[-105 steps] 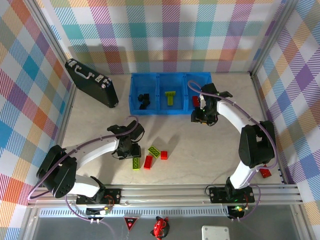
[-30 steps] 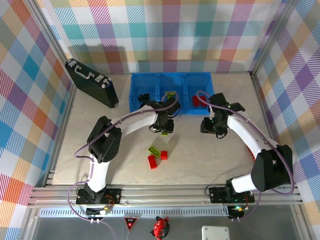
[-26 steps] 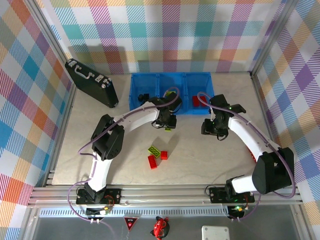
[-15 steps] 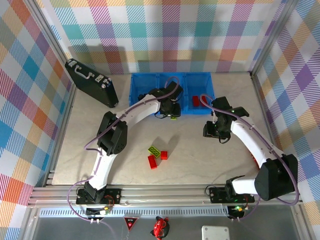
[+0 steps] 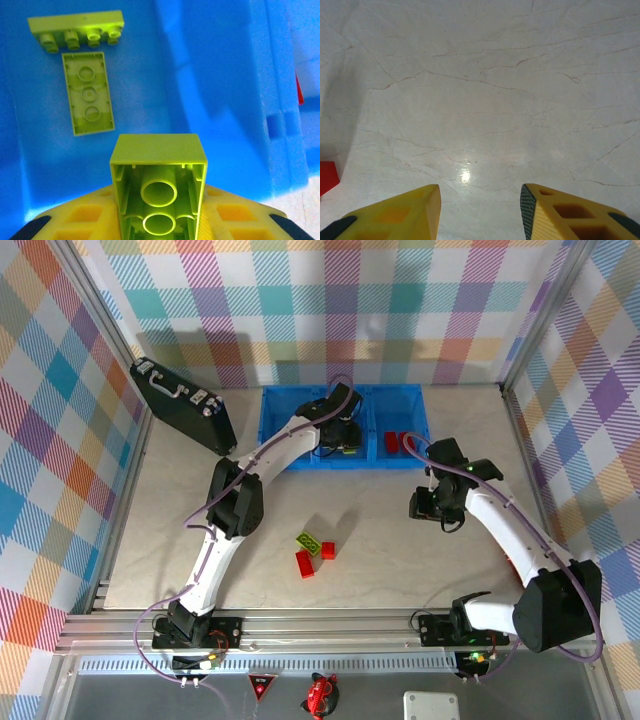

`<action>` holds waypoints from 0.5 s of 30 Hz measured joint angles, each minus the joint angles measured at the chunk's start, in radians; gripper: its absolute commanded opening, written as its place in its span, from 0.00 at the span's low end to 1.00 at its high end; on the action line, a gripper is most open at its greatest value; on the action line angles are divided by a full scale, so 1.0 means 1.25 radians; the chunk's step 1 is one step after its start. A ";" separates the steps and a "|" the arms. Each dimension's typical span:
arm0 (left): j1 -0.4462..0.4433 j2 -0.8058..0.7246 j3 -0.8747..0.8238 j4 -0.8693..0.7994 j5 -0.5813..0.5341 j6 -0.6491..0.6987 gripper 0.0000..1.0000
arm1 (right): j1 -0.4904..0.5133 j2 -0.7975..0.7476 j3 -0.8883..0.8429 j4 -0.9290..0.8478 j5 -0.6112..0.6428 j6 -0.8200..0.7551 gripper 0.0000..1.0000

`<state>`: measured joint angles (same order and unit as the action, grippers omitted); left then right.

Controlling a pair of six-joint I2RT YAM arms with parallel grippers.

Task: Sort the legos into containers by color
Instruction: Place the lego in the container.

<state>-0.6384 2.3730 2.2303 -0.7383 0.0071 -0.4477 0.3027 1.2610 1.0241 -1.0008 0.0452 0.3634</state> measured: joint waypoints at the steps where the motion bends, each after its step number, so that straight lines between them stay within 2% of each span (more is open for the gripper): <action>1: 0.001 0.007 0.006 0.011 0.000 0.000 0.34 | 0.000 0.000 -0.002 0.000 0.000 0.000 0.48; 8: 0.004 0.067 0.024 0.092 -0.001 0.000 0.35 | 0.000 0.000 -0.008 -0.002 0.000 0.000 0.48; 15: 0.004 0.105 0.024 0.149 -0.046 0.015 0.36 | 0.000 0.000 -0.018 -0.001 0.000 -0.001 0.48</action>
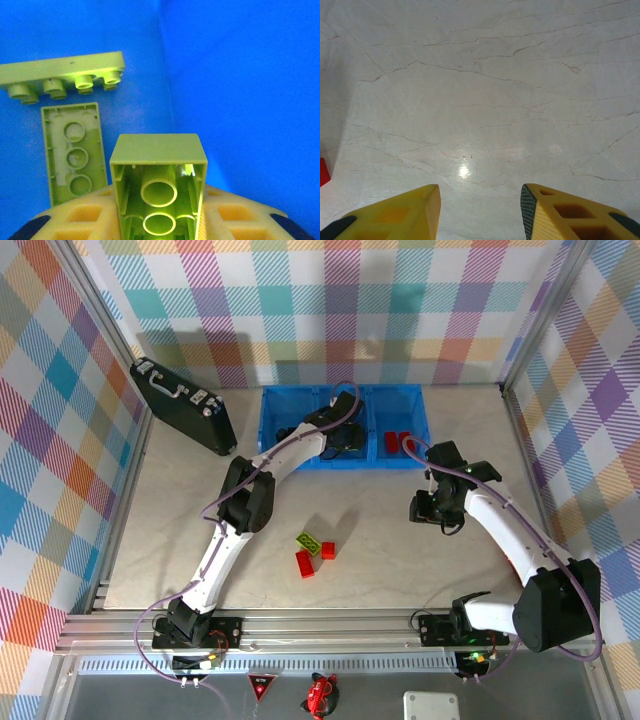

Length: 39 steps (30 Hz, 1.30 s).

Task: Sort the legos into containers by color
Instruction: Place the lego in the container.

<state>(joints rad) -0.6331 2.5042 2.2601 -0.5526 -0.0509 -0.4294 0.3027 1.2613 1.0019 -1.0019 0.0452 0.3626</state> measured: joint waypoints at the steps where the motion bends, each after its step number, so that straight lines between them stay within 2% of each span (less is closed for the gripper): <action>1: 0.000 0.002 0.000 0.010 -0.005 0.004 0.36 | 0.000 0.000 0.000 0.001 0.000 0.000 0.48; 6: 0.000 0.008 0.000 0.029 -0.024 0.010 0.36 | 0.000 0.002 0.000 0.008 0.000 0.000 0.48; 16: 0.000 0.012 0.000 0.035 -0.038 0.015 0.44 | 0.000 0.016 0.000 0.011 0.000 0.000 0.48; 24: 0.000 0.012 -0.005 0.047 -0.038 0.015 0.44 | 0.000 0.016 0.000 0.010 0.000 0.000 0.47; 30: 0.000 -0.002 -0.069 0.062 -0.035 0.016 0.43 | 0.000 0.016 0.000 0.010 -0.004 0.000 0.47; 35: 0.000 -0.059 -0.149 0.061 -0.023 0.015 0.43 | 0.000 0.016 0.000 0.010 -0.013 0.000 0.47; 39: 0.000 -0.100 -0.157 0.049 -0.008 0.016 0.43 | 0.000 0.016 0.000 0.010 -0.025 0.000 0.47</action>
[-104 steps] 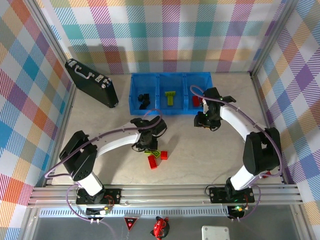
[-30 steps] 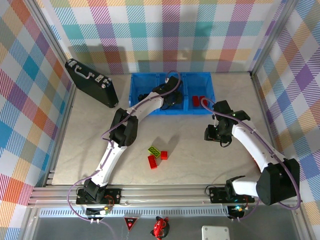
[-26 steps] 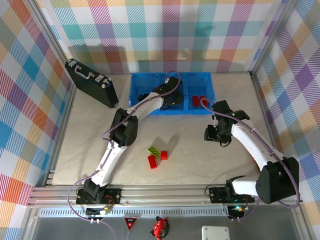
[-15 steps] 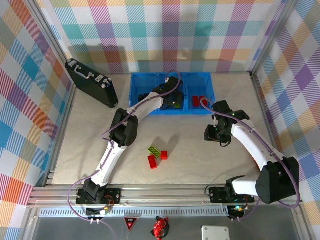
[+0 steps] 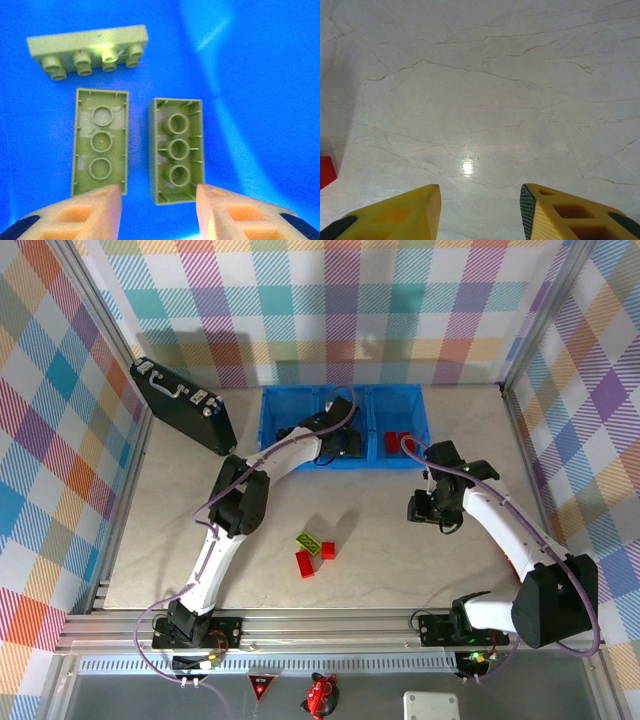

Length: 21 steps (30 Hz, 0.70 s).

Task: Sort the legos into containers by color
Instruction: Place the lego in the container.

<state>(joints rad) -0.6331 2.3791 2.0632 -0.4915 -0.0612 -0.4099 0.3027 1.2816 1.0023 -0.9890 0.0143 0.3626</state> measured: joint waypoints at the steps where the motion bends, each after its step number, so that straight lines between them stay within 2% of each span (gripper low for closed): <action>1: -0.001 -0.011 0.000 -0.004 0.001 0.001 0.43 | 0.000 0.000 0.000 0.000 -0.003 0.000 0.47; 14: -0.005 -0.081 -0.006 -0.140 0.037 0.011 0.43 | 0.005 0.000 0.001 0.001 -0.046 0.018 0.47; 21: -0.010 -0.151 -0.077 -0.224 0.056 0.018 0.43 | 0.025 0.020 0.007 0.013 -0.069 0.031 0.46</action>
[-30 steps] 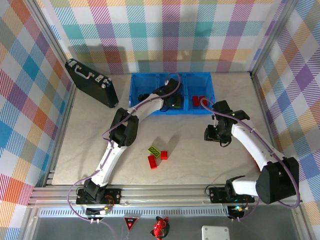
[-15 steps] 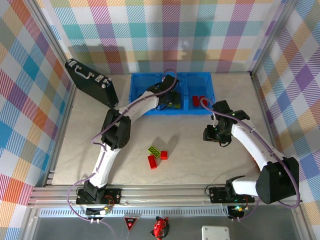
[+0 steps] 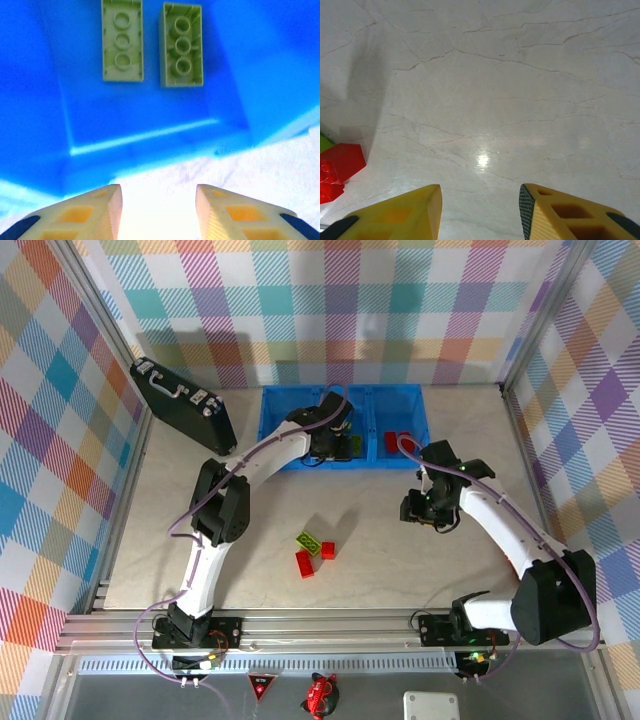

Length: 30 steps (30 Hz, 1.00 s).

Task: Sort the legos into containers by color
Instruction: Place the lego in the container, then pick up the lego from the bottom-center of the table.

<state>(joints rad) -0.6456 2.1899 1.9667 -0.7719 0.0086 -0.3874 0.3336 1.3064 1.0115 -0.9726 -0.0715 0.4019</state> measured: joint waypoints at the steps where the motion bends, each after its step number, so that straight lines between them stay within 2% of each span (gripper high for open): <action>1: 0.000 -0.016 -0.017 -0.007 0.001 0.001 0.43 | 0.006 0.006 0.003 0.001 -0.002 0.003 0.46; 8: 0.000 -0.134 -0.144 -0.029 -0.001 0.006 0.44 | 0.069 0.052 0.035 0.009 -0.001 0.021 0.46; 19: 0.014 -0.317 -0.384 -0.030 -0.027 0.008 0.46 | 0.216 0.172 0.132 0.012 0.015 0.064 0.45; 30: 0.113 -0.472 -0.559 -0.027 -0.024 0.009 0.46 | 0.357 0.307 0.235 0.017 0.037 0.128 0.45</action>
<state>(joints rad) -0.5045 1.5993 1.2682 -0.8051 -0.0219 -0.3759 0.7799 1.6897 1.3048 -0.9516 -0.0250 0.5625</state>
